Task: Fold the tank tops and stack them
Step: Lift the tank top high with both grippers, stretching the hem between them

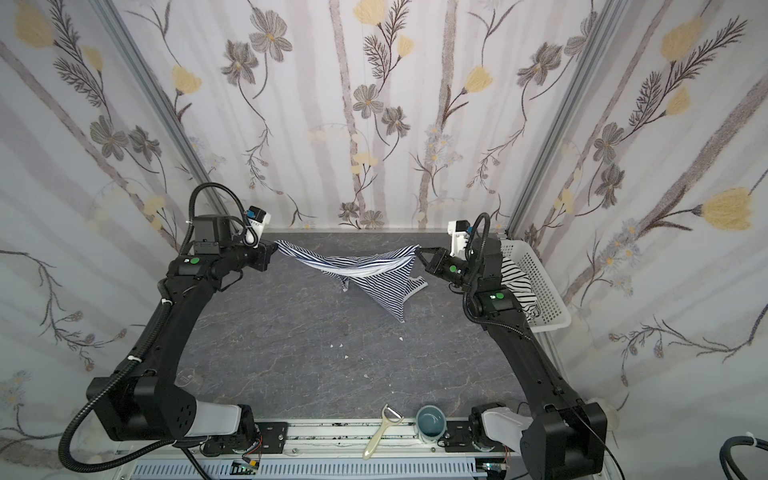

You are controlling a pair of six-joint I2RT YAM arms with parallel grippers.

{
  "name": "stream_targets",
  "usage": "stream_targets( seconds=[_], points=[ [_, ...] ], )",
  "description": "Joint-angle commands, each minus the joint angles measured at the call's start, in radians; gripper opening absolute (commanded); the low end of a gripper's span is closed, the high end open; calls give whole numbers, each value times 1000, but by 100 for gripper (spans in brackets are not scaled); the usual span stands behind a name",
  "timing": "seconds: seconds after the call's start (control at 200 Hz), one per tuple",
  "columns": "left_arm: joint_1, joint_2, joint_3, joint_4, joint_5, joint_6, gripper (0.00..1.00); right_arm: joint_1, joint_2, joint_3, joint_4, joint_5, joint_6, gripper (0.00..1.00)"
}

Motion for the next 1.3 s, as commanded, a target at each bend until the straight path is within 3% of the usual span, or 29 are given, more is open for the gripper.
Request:
stream_targets(
  seconds=[0.0,0.19,0.4,0.6,0.789,0.959,1.089,1.189,1.299],
  points=[
    [-13,-15,139,-40,16,-63,0,8,-16,112,-134,37,-46,0],
    [-17,-38,329,-78,120,-187,0,20,-20,335,-297,44,-94,0],
    [-17,-162,360,-133,118,-200,0,57,-110,448,-386,99,-79,0],
    [-16,-129,574,-224,82,-247,0,58,-127,539,-410,125,-62,0],
    [-16,27,701,-232,67,-272,0,12,9,661,-457,96,-62,0],
    [-17,216,776,-220,58,-293,0,-43,161,669,-343,12,-29,0],
    [-16,408,930,-213,8,-289,0,-67,323,727,-252,-48,3,0],
    [-10,567,1121,-215,-23,-297,0,-87,487,905,-272,-102,5,0],
    [-10,688,1305,-212,-58,-296,0,-93,676,1224,-391,-125,-9,0]
  ],
)
